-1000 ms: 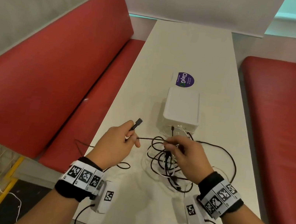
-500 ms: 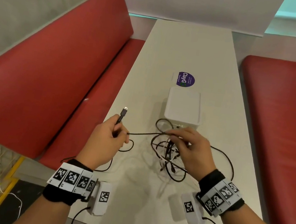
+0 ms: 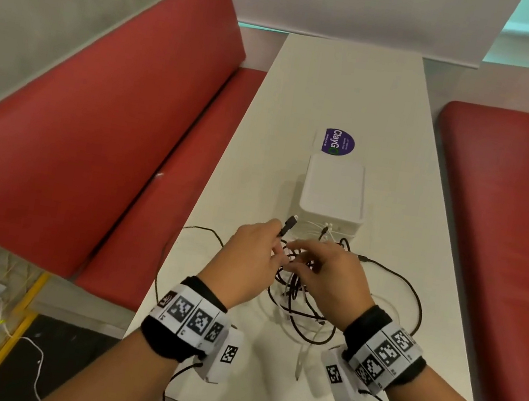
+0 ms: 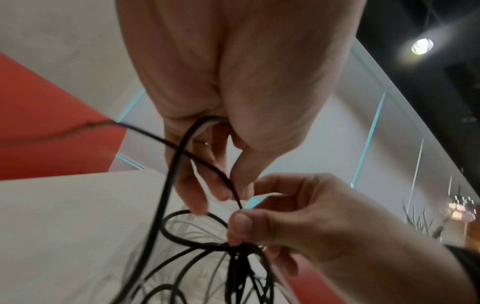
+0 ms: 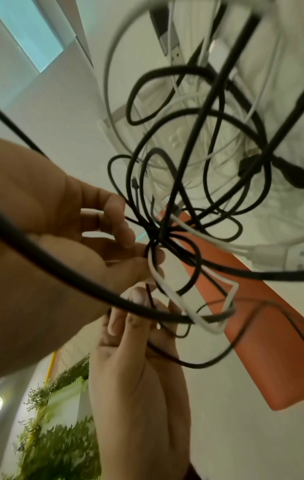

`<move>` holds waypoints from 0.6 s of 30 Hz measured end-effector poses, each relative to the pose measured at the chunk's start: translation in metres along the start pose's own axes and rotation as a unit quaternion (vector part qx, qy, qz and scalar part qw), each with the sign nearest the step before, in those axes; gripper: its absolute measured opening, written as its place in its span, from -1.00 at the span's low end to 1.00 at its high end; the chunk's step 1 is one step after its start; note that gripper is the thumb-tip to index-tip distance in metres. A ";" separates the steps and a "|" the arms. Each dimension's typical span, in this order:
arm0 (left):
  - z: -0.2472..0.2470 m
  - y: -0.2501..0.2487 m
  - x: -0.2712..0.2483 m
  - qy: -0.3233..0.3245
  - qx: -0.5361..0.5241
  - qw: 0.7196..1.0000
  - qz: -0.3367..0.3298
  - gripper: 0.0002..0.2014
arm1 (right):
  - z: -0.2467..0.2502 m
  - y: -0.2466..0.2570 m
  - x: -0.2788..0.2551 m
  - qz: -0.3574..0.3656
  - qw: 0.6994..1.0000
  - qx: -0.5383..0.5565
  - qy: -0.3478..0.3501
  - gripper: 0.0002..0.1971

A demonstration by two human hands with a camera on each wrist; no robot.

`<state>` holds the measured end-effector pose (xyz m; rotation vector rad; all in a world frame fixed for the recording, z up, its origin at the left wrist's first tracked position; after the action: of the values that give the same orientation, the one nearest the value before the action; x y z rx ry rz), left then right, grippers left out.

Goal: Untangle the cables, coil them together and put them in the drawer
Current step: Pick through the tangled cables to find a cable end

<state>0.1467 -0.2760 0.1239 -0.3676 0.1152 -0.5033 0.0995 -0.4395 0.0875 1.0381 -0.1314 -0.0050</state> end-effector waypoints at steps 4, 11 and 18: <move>0.003 0.000 0.002 0.062 -0.005 0.998 0.008 -0.74 | 0.005 -0.006 -0.003 0.023 0.999 0.021 0.025 -0.87; 0.010 0.006 -0.004 0.024 -0.164 0.985 0.045 -0.83 | 0.000 -0.006 -0.016 0.064 0.995 0.044 0.062 -0.45; 0.012 0.014 -0.008 -0.018 -0.099 0.994 0.046 -0.72 | 0.017 -0.008 -0.010 -0.007 0.995 -0.092 0.045 -0.88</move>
<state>0.1485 -0.2569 0.1299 -0.5619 0.1470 -0.3951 0.0882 -0.4572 0.0880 0.8539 -0.0415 0.0168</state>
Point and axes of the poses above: each hand's wrist, its own x-axis towards the middle knuckle, its own z-axis out of the back of the hand, y = z × x, the point moved 1 cm from there along x, towards the middle knuckle, and after that the axes turned 14 degrees about x, right-handed, at the moved point
